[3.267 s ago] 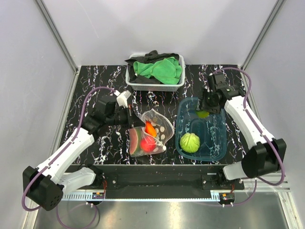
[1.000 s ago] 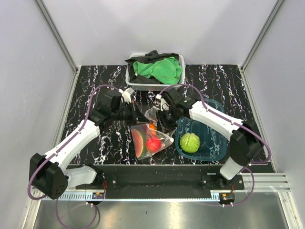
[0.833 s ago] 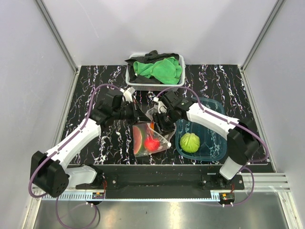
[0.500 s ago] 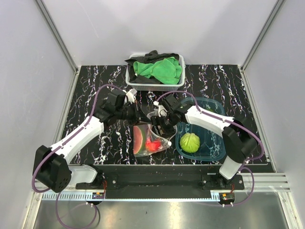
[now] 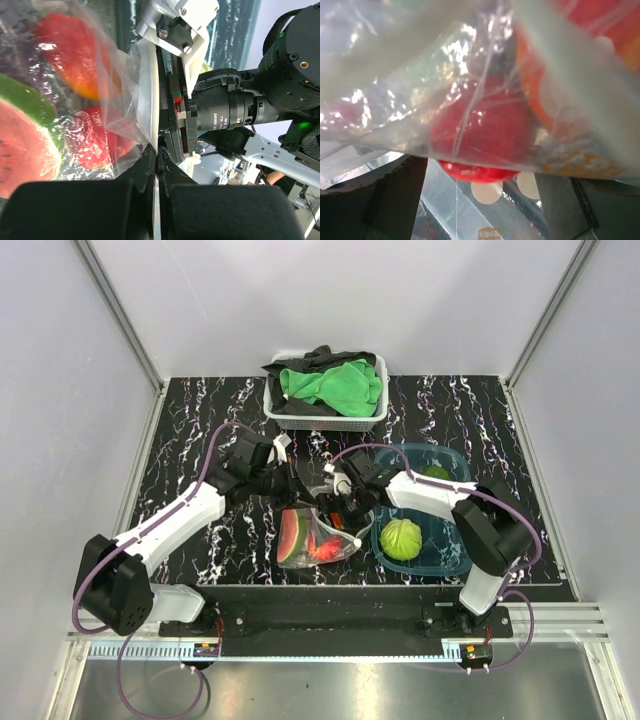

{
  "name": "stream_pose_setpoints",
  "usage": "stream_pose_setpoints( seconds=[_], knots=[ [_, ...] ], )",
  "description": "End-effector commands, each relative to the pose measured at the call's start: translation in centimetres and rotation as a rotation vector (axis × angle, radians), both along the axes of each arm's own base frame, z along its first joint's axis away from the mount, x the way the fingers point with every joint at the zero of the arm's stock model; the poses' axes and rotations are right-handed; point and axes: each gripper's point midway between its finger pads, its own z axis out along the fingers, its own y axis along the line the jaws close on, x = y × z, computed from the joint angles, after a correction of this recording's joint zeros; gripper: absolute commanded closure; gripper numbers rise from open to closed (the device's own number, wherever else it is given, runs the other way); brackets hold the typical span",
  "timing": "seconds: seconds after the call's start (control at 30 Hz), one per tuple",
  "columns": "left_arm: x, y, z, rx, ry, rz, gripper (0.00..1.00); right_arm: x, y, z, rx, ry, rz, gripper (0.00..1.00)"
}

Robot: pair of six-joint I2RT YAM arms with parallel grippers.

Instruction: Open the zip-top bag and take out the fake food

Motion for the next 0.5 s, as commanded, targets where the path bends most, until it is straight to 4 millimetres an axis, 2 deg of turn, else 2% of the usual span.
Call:
stream_pose_setpoints(
  seconds=[0.0,0.2,0.33,0.37,0.47],
  knots=[
    [1.1,-2.4,3.0,-0.113,-0.122,-0.016,1.0,-0.6,1.8,-0.6,0.076,-0.031,0.076,0.1],
    [0.7,-2.4,2.3,-0.119,-0.1,-0.015,1.0,0.5,2.6,-1.4,0.089,-0.065,0.058,0.12],
    [0.4,-2.3,2.5,-0.108,-0.108,-0.031,1.0,1.3,2.8,-0.3,0.094,-0.095,0.031,0.3],
    [0.4,-2.1,2.6,-0.103,-0.118,-0.028,1.0,1.4,3.0,0.7,0.107,-0.11,0.023,0.4],
    [0.3,-1.1,2.8,-0.064,-0.149,-0.021,1.0,1.7,2.7,2.7,0.098,-0.134,-0.002,0.49]
  ],
)
